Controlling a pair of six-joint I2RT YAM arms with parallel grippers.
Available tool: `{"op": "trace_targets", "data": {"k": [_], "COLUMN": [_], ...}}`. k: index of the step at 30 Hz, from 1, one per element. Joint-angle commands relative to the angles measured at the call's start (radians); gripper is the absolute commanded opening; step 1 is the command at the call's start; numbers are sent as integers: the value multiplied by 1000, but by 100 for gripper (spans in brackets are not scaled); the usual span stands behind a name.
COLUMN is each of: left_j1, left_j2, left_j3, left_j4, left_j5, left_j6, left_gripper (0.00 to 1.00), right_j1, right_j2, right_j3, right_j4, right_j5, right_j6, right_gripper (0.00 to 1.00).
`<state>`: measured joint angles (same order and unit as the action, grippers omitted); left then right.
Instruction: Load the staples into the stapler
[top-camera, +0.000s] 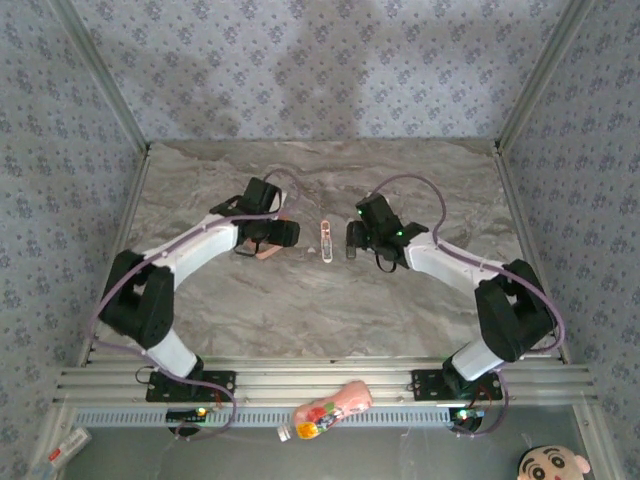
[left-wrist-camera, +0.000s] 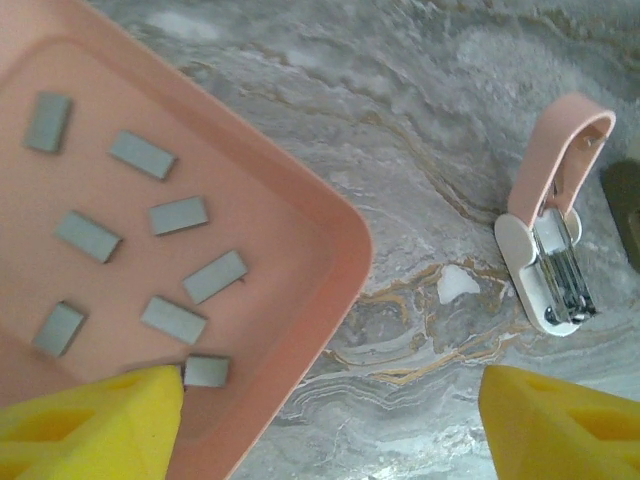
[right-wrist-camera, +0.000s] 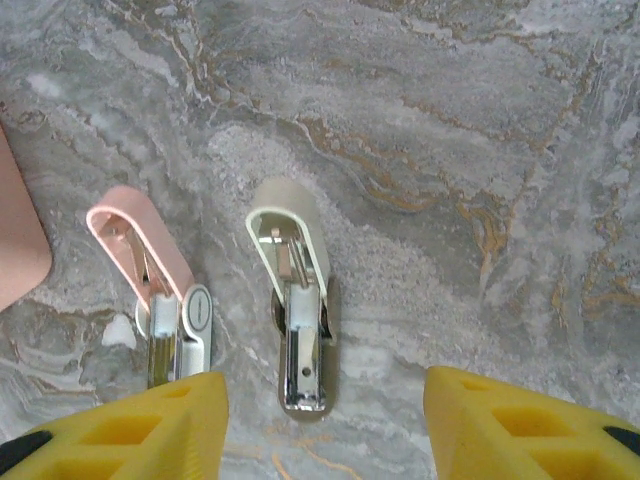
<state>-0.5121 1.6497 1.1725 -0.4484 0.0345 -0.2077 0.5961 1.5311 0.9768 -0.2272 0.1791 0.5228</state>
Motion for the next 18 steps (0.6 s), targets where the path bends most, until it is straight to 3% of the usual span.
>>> {"op": "trace_targets", "data": {"k": [1, 9, 18], "left_j1": [1, -1, -37], "left_j2": [77, 259, 331], "left_j3": [89, 245, 328], "left_j4": [-144, -207, -313], "left_j5": [80, 88, 151], "left_j6": [117, 220, 322], "left_gripper": [76, 74, 68], "right_j1": [2, 3, 2], "right_j2": [-40, -109, -170], "right_j3": [-38, -102, -155], "right_j4": [3, -10, 2], "right_j5": [-20, 23, 28], "right_j6": [-36, -50, -47], "right_gripper": [55, 54, 53]}}
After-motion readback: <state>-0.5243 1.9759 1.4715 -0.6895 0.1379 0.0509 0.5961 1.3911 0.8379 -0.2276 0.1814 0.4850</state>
